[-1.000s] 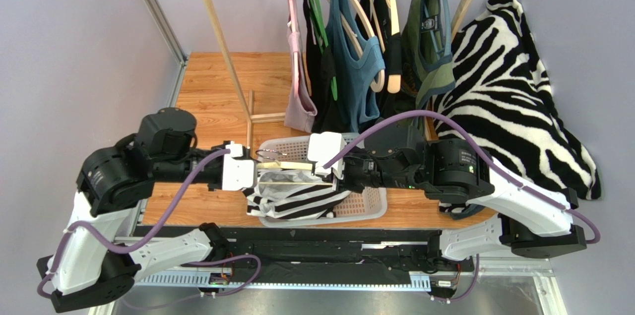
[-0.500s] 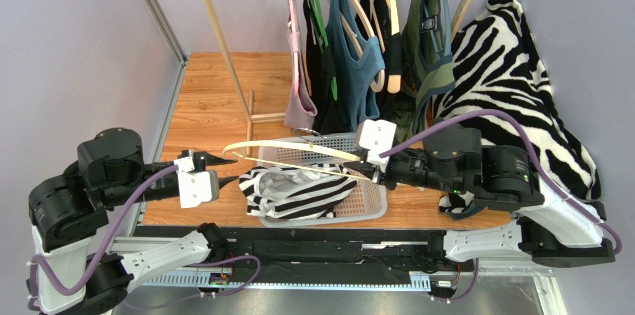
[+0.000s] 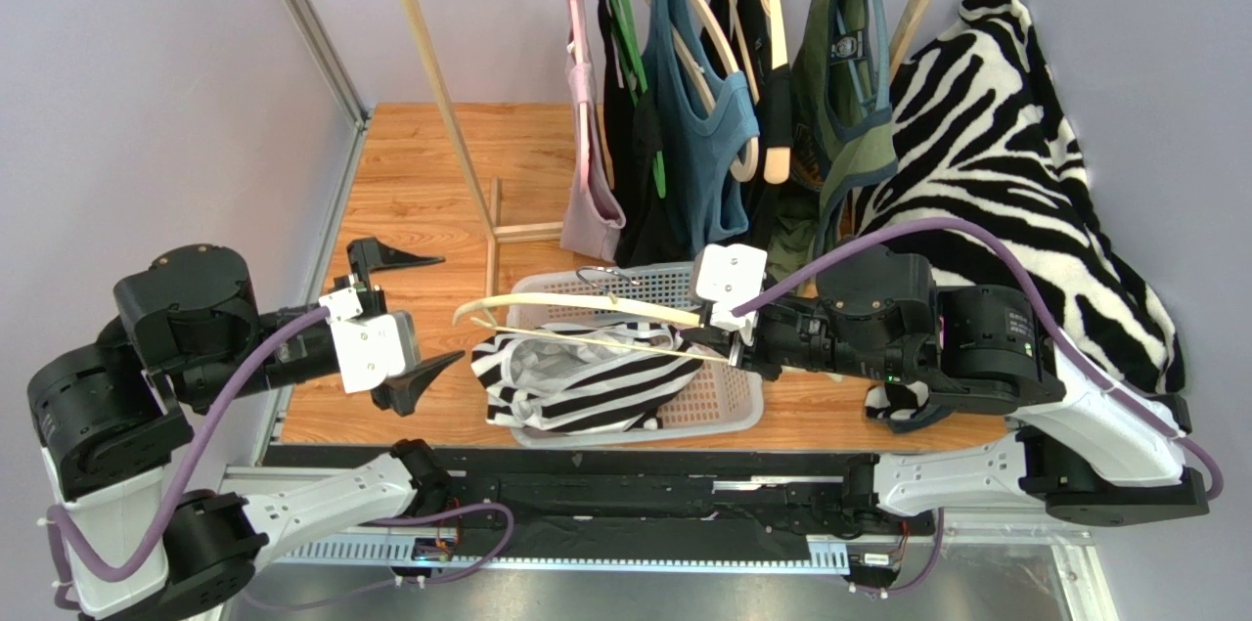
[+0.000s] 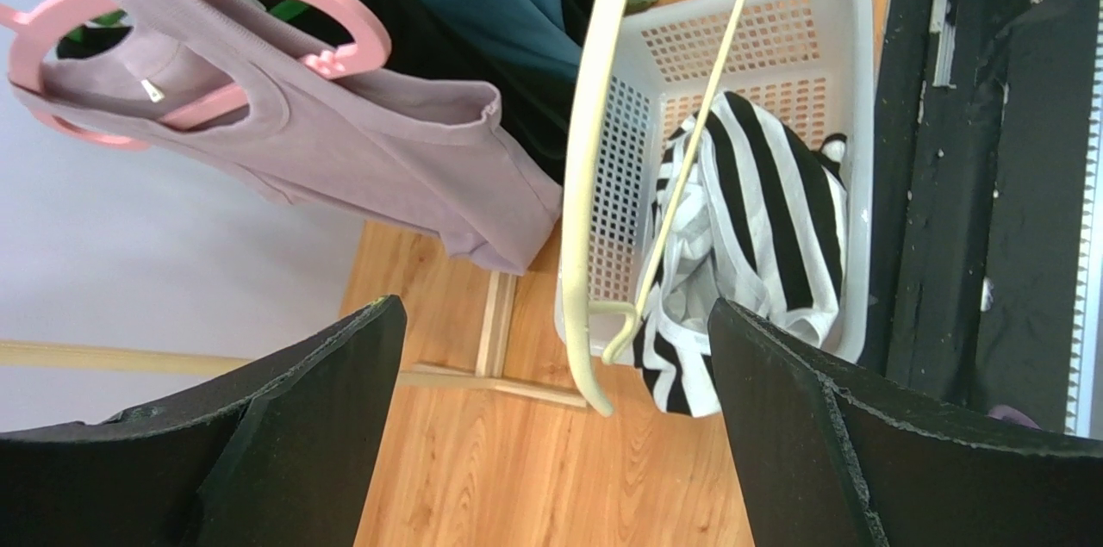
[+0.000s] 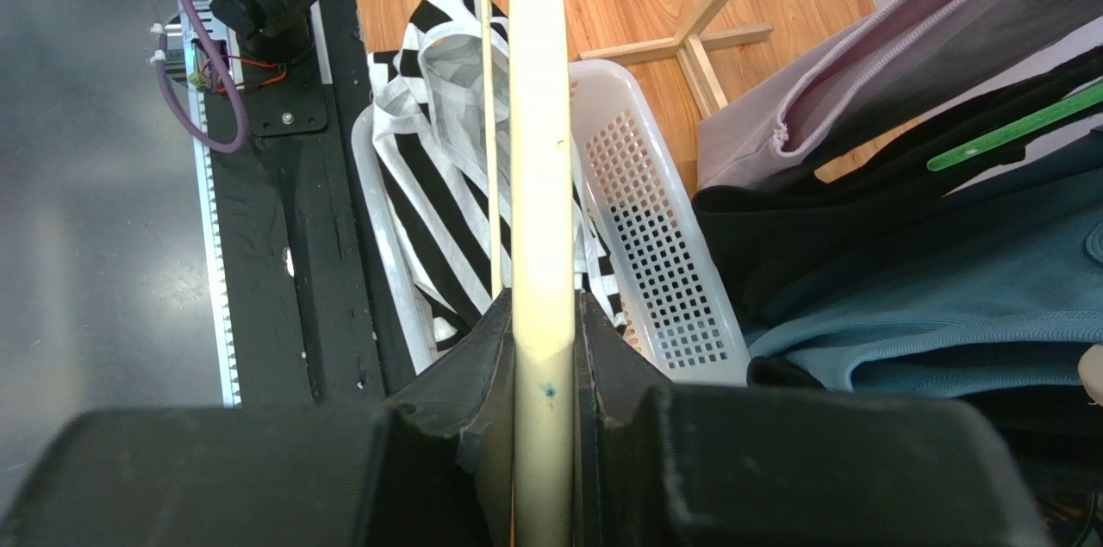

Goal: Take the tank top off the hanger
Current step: Place the hanger at the clothesline.

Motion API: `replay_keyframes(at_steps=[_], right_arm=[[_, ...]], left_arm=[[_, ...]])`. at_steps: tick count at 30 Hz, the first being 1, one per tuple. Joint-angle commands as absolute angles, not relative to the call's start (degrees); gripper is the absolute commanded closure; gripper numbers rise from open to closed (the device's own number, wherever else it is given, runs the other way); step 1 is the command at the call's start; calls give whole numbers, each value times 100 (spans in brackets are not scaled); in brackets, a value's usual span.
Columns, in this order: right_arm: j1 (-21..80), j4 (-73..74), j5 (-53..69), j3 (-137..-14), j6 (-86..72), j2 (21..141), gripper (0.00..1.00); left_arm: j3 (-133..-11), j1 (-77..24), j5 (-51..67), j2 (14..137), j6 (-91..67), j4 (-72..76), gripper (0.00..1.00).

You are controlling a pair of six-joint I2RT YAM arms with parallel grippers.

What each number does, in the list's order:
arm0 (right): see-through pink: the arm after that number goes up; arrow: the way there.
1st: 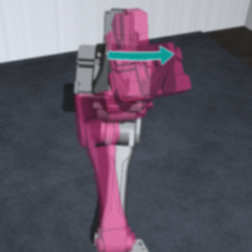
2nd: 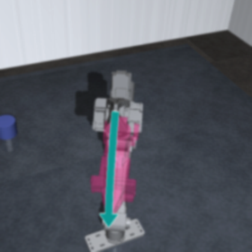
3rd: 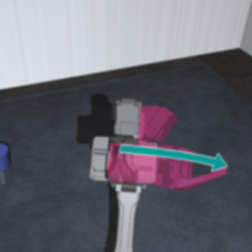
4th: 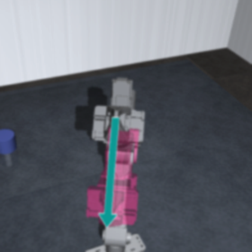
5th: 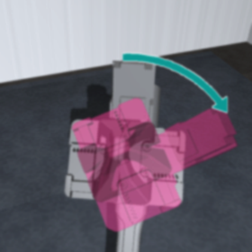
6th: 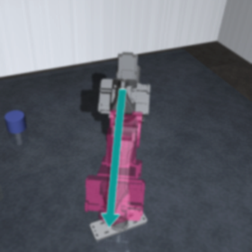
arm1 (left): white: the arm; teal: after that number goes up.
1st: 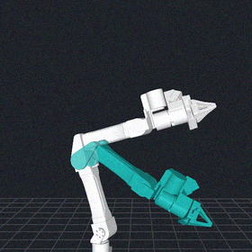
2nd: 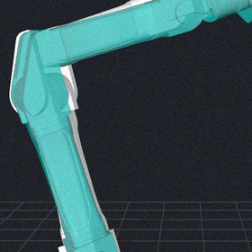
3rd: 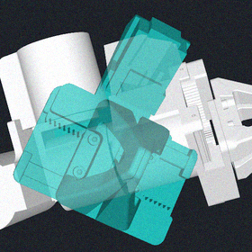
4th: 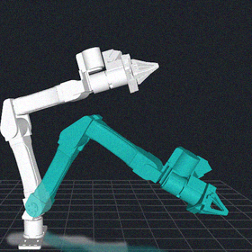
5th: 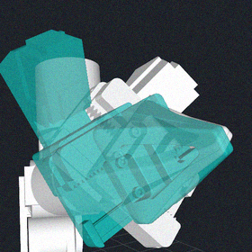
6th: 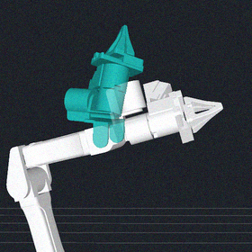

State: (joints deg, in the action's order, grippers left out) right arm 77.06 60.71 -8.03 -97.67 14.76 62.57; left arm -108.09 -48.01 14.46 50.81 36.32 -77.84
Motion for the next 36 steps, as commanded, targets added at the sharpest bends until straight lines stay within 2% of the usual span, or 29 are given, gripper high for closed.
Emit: replay_keyframes(at_steps=[1,6,15,18,19,21,22,23,24,29,30,31,33,34,36], right_arm=[[7708,5845,-765,-10037,1389,6108,100],[7708,5880,-642,-10134,1397,6091,100],[7708,5818,-369,-10116,1573,5871,100],[7708,5801,-413,-10072,1608,5775,100],[7717,5749,-430,-10020,1617,5740,100],[7708,5696,-466,-9950,1670,5678,100],[7717,5669,-492,-9906,1687,5678,100],[7708,5678,-518,-9870,1705,5686,100],[7708,5678,-527,-9861,1731,5695,100],[7717,5494,-869,-9686,1775,5687,98],[7708,5415,-983,-9642,1775,5652,91],[7708,5179,-1106,-9598,1758,5617,69],[7708,4906,-1589,-9484,1749,5511,53],[7708,4574,-1808,-9449,1749,5467,23],[7708,4256,-2424,-9378,1801,5309,18]], left_arm=[[-10329,-4816,1511,5036,3726,-8305,4],[-9879,-4816,1679,5027,3823,-8394,3],[-9879,-4825,1881,5414,4175,-8298,3],[-9931,-4825,2056,5493,4245,-8358,17],[-9949,-4816,2100,5519,4263,-8393,35],[-10019,-4816,2197,5589,4254,-8472,60],[-10063,-4816,2241,5616,4237,-8481,82],[-10098,-4816,2320,5625,4193,-8455,97],[-10186,-4816,2346,5642,4131,-8446,100],[-10318,-4825,2417,5669,4061,-8481,100],[-10310,-4816,2408,5660,4017,-8473,100],[-10301,-4816,2382,5660,3982,-8464,100],[-10187,-4816,2294,5581,3859,-8324,100],[-10143,-4816,2198,5546,3580,-8228,100],[-9977,-4625,1899,5415,3088,-7893,100]])
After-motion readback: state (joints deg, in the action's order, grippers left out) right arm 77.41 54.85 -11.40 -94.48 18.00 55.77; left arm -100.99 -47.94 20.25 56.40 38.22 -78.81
